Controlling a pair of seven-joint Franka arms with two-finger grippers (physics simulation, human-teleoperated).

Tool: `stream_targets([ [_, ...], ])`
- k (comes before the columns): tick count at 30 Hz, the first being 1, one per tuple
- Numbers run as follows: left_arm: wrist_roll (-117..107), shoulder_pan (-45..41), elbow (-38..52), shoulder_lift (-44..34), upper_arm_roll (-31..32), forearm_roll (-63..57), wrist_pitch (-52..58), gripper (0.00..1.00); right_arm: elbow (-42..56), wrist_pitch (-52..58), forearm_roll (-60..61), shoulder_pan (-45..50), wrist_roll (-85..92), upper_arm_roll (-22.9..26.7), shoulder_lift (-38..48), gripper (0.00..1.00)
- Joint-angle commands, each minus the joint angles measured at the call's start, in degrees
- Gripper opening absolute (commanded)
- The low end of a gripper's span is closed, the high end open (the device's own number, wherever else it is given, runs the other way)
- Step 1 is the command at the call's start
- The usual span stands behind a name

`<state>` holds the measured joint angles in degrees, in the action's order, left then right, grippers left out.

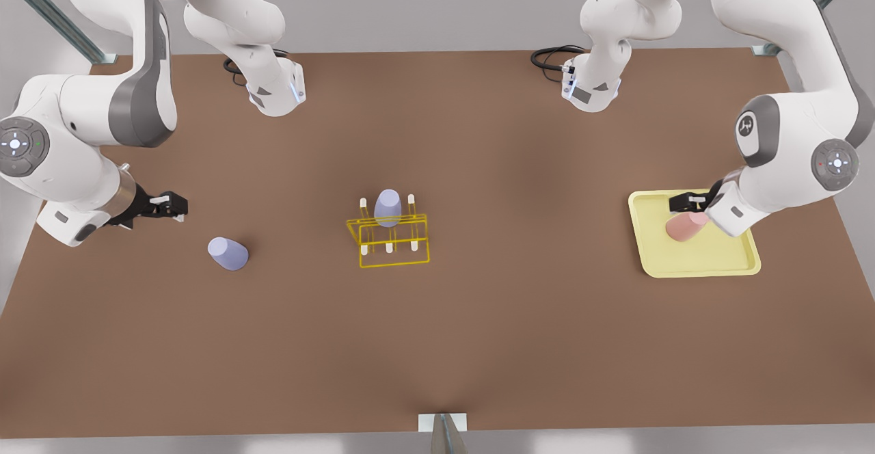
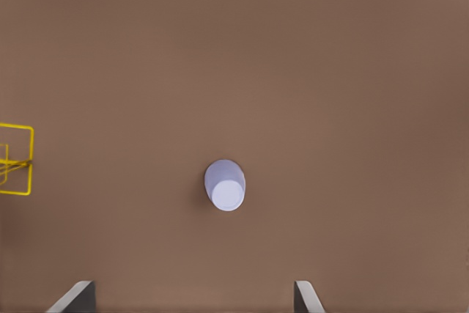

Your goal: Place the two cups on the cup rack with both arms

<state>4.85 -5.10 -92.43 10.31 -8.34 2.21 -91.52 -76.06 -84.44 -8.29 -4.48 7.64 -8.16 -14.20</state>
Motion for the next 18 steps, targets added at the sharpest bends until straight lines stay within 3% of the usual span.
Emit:
stream_targets([
  [1, -0.37, 0.44, -0.38, -0.46, 0.07, 0.08, -0.15, 1.0, -0.05, -0.19, 0.03, 0.0, 0.8, -0.01, 0.05, 1.0],
  [4, -0.28, 0.44, -1.61, -0.46, -1.42, -0.19, -1.2, 1.0, -0.31, 0.51, -0.5, 0.44, 1.06, -0.1, -0.83, 1.0],
  [6, 11.31, 2.02, -10.05, -0.46, -7.74, -0.72, -15.97, 1.0, -5.32, -0.46, -1.47, 0.79, 2.91, -0.36, -4.25, 1.0],
  [12, 18.0, 5.45, -20.95, 2.26, -8.1, -0.54, -33.81, 1.0, -13.93, -17.67, -0.94, 0.18, 1.94, 0.08, -6.19, 1.0],
  [18, 18.18, 6.06, -27.63, 3.49, -8.01, -0.28, -39.53, 1.0, -22.99, -31.39, -0.76, -0.7, 0.1, 0.16, -6.1, 1.0],
])
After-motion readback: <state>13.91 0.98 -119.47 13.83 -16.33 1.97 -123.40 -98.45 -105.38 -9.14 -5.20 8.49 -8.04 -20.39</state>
